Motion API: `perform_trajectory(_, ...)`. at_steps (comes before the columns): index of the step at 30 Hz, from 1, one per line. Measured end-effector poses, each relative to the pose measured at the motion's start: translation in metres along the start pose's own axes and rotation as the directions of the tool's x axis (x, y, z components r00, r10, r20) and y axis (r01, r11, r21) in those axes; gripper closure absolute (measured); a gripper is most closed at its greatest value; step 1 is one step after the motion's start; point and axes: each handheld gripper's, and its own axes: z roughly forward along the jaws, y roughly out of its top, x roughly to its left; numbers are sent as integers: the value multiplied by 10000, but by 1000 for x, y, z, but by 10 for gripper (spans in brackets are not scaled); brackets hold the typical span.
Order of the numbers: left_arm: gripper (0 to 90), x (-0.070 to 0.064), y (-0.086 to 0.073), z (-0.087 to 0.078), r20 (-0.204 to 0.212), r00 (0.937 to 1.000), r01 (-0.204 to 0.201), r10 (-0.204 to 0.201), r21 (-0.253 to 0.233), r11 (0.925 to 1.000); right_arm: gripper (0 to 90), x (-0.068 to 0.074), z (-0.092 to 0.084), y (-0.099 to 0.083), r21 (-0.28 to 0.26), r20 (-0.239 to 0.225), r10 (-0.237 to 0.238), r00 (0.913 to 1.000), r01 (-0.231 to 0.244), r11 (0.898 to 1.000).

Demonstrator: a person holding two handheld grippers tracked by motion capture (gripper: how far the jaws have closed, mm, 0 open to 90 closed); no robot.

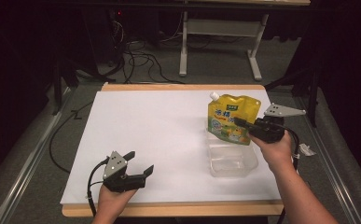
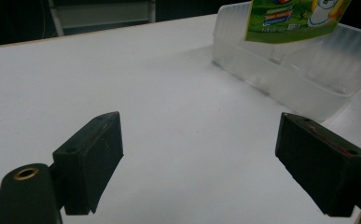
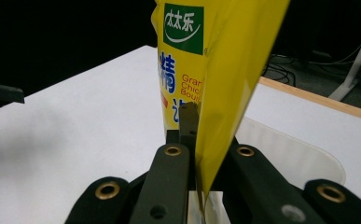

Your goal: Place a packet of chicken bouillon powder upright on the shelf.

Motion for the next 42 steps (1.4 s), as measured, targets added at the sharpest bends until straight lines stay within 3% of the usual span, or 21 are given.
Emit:
perform_trajectory(25, 157, 0, -1, 0, 83, 10000, -51, 51, 46, 10000, 899, -3, 10, -6, 164, 154, -72, 9999, 69, 9998)
perform_trajectory(39, 157, 1, -1, 0, 114, 9999, -10, 10, 2, 10000, 898, -6, 18, -14, 407, 308, 99, 9995, -112, 9991)
perform_trajectory(42, 157, 1, -1, 1, 164, 9999, -24, 24, 33, 10000, 897, -8, 20, -18, 400, 356, 313, 9989, -327, 9987)
